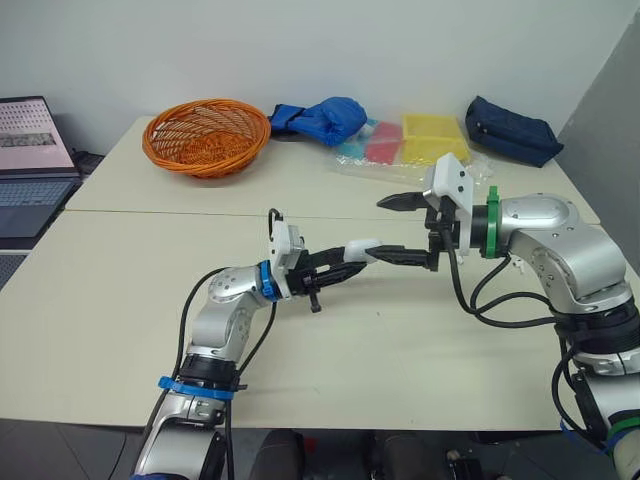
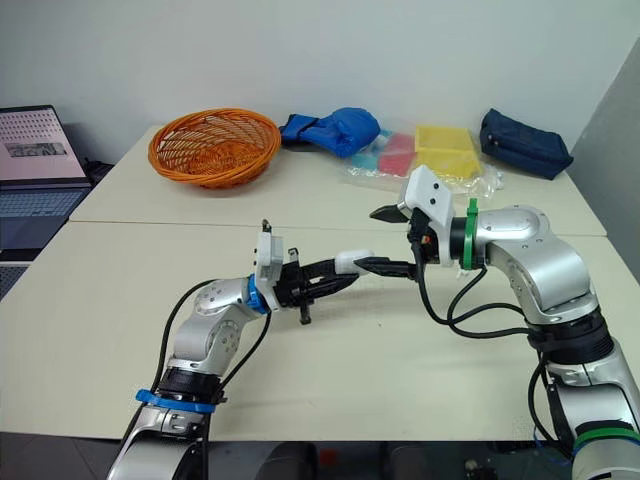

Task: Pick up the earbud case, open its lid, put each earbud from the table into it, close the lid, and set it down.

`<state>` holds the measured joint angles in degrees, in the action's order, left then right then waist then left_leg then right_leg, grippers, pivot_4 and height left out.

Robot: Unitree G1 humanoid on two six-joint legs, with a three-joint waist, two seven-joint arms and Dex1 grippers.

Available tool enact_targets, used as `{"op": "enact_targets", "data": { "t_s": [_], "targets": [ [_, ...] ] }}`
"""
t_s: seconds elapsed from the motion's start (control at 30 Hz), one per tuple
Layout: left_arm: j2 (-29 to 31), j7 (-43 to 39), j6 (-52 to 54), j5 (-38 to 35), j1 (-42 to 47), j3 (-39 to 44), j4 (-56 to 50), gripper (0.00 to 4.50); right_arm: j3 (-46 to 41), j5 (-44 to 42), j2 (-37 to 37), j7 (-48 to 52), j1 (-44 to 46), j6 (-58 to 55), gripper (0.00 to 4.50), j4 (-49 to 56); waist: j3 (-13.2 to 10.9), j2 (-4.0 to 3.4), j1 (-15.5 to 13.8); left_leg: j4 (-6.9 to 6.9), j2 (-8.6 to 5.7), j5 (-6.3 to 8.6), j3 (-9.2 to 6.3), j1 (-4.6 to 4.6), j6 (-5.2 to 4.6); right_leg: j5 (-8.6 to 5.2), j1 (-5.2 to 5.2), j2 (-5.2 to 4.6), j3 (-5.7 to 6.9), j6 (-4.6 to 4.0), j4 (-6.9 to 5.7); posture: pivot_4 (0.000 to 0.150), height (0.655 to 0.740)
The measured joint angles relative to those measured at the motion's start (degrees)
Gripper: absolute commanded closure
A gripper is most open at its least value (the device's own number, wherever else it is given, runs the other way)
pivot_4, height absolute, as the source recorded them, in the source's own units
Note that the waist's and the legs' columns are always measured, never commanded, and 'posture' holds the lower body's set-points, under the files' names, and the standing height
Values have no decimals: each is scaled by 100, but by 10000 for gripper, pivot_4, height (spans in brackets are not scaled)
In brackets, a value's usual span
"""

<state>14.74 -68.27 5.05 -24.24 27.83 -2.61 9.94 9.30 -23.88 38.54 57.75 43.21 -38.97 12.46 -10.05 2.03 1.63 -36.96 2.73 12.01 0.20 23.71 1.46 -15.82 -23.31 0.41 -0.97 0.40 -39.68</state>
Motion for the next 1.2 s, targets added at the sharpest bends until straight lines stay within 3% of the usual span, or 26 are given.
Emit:
{"op": "enact_targets", "data": {
  "t_s": [0.63, 1.2],
  "targets": [
    [7, -108, -42, -19, 133, -31, 167, 37226, -13, 171, -15, -53, -139, 1, 432, -21, 0, 0, 3, 8, 0, 1, -1, 8, 0, 0, 0, 0, 3, 0, 23, 1500, 7400],
    [-11, -232, -163, -40, 146, -132, 201, 37226, -604, -604, -22, -302, -88, -926, 432, 97, -2, -2, 0, 13, 1, 1, -2, 12, -1, 0, 0, 0, 4, 1, 33, 1500, 7400]
  ]
}}
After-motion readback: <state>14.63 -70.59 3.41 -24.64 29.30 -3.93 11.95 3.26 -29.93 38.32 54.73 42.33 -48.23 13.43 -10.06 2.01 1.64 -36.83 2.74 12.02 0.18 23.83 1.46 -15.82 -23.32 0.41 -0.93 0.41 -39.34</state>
